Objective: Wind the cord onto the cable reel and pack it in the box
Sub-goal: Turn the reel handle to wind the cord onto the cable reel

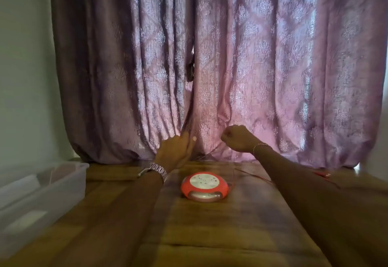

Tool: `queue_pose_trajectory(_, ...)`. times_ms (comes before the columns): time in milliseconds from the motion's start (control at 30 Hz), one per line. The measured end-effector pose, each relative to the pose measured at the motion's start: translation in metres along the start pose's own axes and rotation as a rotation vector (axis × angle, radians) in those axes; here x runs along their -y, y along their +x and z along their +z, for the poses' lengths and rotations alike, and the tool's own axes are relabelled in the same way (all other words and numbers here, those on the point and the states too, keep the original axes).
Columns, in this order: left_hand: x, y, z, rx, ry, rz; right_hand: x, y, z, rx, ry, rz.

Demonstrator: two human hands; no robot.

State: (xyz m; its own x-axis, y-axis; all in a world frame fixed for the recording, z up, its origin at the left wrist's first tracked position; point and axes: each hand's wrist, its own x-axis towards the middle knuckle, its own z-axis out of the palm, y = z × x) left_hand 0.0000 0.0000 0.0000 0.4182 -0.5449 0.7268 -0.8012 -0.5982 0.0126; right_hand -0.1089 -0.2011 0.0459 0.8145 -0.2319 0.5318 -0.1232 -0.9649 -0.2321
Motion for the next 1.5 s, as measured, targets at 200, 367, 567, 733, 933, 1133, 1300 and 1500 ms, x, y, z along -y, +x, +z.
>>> queue_pose_trajectory(200, 0.017, -0.021, 0.044, 0.189, -0.18, -0.105, -0.012, -0.007, 0.047, 0.283, 0.097, 0.126)
queue_pose_trajectory(367, 0.033, -0.034, 0.067, 0.354, -0.195, -0.141, -0.02, -0.008, 0.075, 0.444, 0.137, 0.229)
queue_pose_trajectory(567, 0.041, -0.045, 0.094, 0.566, -0.253, -0.319, -0.031, -0.009, 0.096, 0.587, 0.304, 0.378)
queue_pose_trajectory(733, 0.044, -0.04, 0.111, 0.453, -0.463, -0.389, -0.037, -0.003, 0.104, 0.637, 0.585, 0.558)
queue_pose_trajectory(933, 0.045, -0.003, 0.097, 0.074, -0.516, -0.434, -0.04, 0.016, 0.076, 0.591, 0.866, 0.504)
queue_pose_trajectory(1133, 0.029, 0.041, 0.067, -0.212, -0.718, -0.523, -0.043, 0.034, 0.042, 0.429, 1.091, 0.422)
queue_pose_trajectory(1300, 0.016, 0.062, 0.056, -0.249, -0.844, -0.498, -0.041, 0.04, 0.028, 0.295, 1.217, 0.394)
queue_pose_trajectory(1500, 0.01, 0.068, 0.054, -0.272, -0.828, -0.421, -0.041, 0.038, 0.017, 0.238, 1.213, 0.304)
